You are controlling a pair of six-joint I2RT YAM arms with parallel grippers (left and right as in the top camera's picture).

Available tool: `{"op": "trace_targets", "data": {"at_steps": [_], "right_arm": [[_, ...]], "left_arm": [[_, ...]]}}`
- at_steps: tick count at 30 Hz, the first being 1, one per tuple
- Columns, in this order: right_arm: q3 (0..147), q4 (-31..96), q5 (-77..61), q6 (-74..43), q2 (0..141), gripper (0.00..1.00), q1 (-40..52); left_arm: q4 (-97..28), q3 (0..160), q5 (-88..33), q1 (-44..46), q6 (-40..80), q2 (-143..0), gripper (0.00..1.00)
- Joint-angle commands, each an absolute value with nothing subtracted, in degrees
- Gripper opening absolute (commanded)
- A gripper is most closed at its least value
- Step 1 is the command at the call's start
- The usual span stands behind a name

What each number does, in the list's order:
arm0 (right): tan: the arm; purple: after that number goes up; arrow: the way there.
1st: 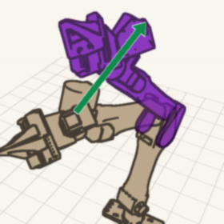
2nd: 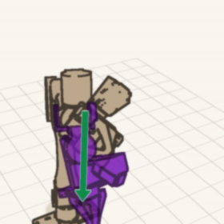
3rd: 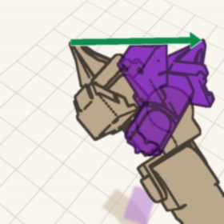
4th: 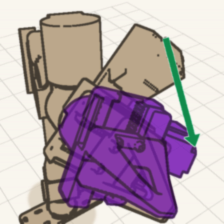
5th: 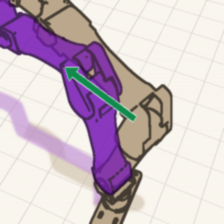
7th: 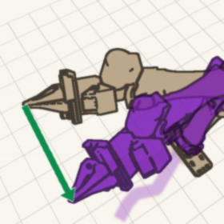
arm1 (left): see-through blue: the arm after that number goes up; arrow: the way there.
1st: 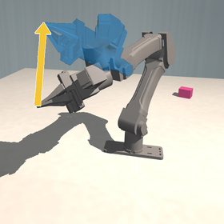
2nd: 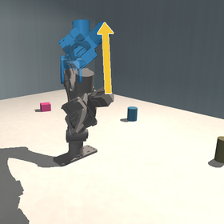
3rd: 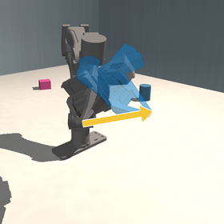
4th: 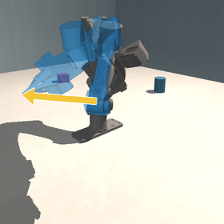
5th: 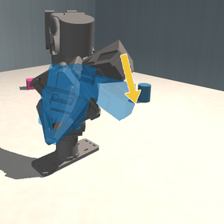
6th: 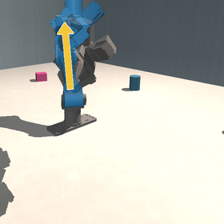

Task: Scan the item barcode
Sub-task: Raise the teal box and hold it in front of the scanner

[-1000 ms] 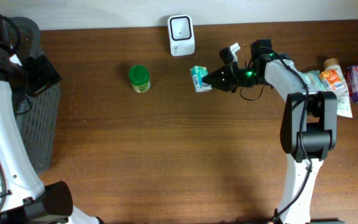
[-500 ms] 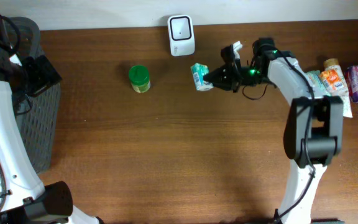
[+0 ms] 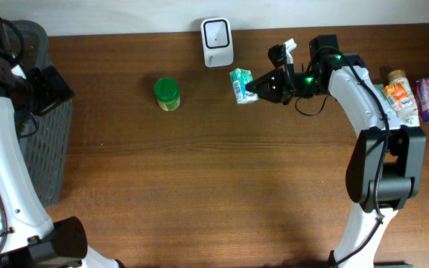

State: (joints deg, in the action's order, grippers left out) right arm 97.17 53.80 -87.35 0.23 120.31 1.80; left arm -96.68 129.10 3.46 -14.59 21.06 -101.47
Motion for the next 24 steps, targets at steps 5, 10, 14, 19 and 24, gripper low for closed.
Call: {"op": "trace_targets", "data": {"at_steps": [5, 10, 14, 19, 24], "right_arm": [[96.7, 40.2, -88.9, -12.3, 118.9, 0.04, 1.8], [96.7, 32.3, -88.9, -20.0, 118.9, 0.04, 1.8], [96.7, 32.6, -88.9, -20.0, 118.9, 0.04, 2.3], [96.6, 32.5, -88.9, -19.8, 118.9, 0.04, 5.0], [96.6, 31.8, -88.9, -19.8, 118.9, 0.04, 6.3]], "left_arm": [[-96.7, 129.0, 3.9, -14.8, 21.8, -100.3, 0.99], [-96.7, 129.0, 3.9, -14.8, 21.8, -100.3, 0.99], [-96.7, 129.0, 3.9, -14.8, 21.8, -100.3, 0.99], [-96.7, 129.0, 3.9, -14.8, 21.8, -100.3, 0.99], [-96.7, 129.0, 3.9, -14.8, 21.8, -100.3, 0.99]]}}
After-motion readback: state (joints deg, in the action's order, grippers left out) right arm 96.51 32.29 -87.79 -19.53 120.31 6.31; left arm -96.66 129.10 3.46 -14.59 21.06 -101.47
